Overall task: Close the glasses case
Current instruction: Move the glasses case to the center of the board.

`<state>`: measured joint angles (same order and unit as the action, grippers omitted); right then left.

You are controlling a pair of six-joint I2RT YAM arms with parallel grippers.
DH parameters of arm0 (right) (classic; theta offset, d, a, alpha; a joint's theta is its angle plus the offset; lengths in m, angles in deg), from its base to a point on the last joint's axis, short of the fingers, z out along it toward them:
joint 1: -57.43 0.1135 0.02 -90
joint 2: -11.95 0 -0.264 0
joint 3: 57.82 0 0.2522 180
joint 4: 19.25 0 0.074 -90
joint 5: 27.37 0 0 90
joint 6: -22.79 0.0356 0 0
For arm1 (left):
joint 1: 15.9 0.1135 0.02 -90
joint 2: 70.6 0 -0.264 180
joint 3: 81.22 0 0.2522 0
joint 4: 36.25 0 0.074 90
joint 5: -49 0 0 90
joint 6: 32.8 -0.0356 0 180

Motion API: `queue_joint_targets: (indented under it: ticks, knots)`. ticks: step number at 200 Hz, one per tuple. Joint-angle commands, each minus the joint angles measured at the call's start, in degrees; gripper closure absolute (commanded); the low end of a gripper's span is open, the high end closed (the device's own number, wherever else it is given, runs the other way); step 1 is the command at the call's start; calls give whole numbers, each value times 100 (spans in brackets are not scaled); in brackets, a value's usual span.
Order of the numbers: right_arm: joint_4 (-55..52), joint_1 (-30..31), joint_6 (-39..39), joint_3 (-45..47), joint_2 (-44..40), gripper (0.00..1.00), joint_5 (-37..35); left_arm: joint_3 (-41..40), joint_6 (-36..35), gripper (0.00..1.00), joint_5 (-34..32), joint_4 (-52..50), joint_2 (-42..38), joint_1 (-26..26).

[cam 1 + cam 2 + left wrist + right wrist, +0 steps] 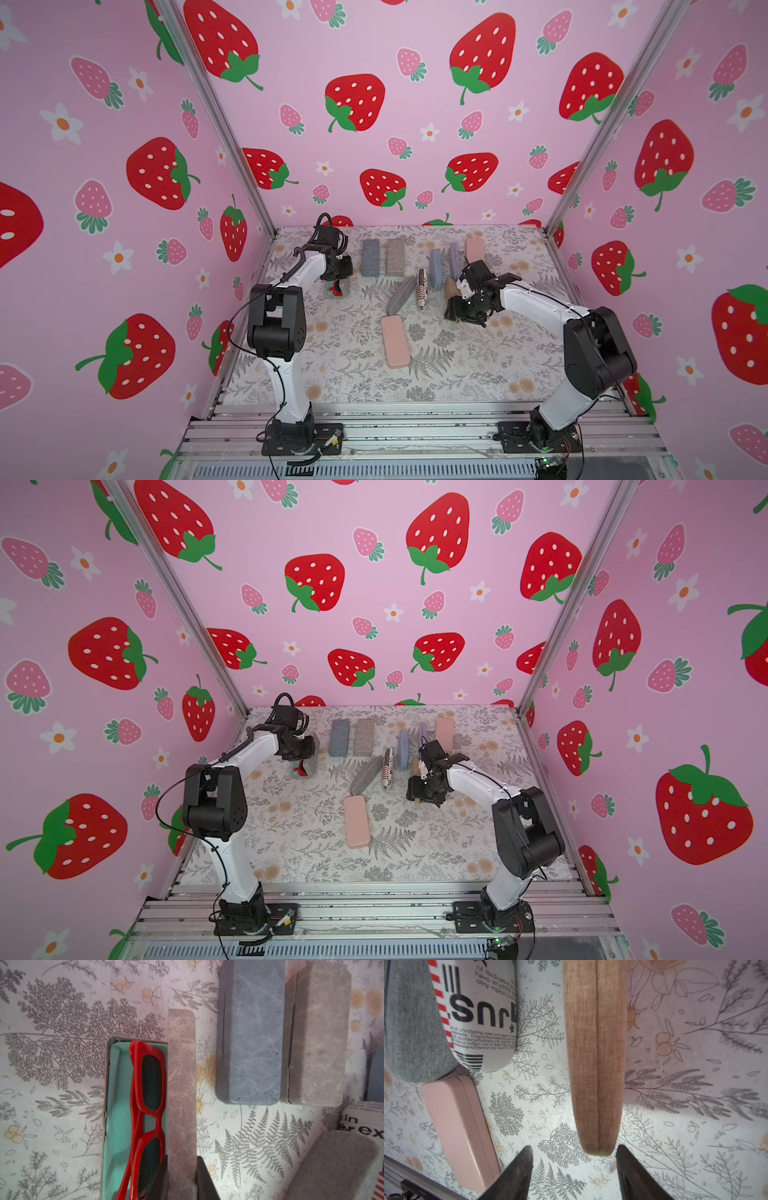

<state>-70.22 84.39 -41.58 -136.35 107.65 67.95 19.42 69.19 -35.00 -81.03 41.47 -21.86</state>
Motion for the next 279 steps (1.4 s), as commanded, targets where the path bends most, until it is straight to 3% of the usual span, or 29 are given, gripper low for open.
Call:
queue_joint_targets:
  ticks: [1,159,195,244,279]
  knots:
    - [19,0,21,167,-312,35,127,-256,229,87,-183,80,-454,-193]
    - [-78,2,20,981,-1542,34,285,-2893,1772,87,-1191,573,-2495,-1938]
    - [-119,15,38,1041,-1652,34,303,-3069,1969,87,-1406,642,-2606,-2314]
    - [-83,88,109,1076,-1620,34,329,-3124,2052,86,-1460,703,-2559,-2393]
    - [-89,151,127,982,-1540,34,320,-3147,2085,77,-1505,688,-2520,-2393]
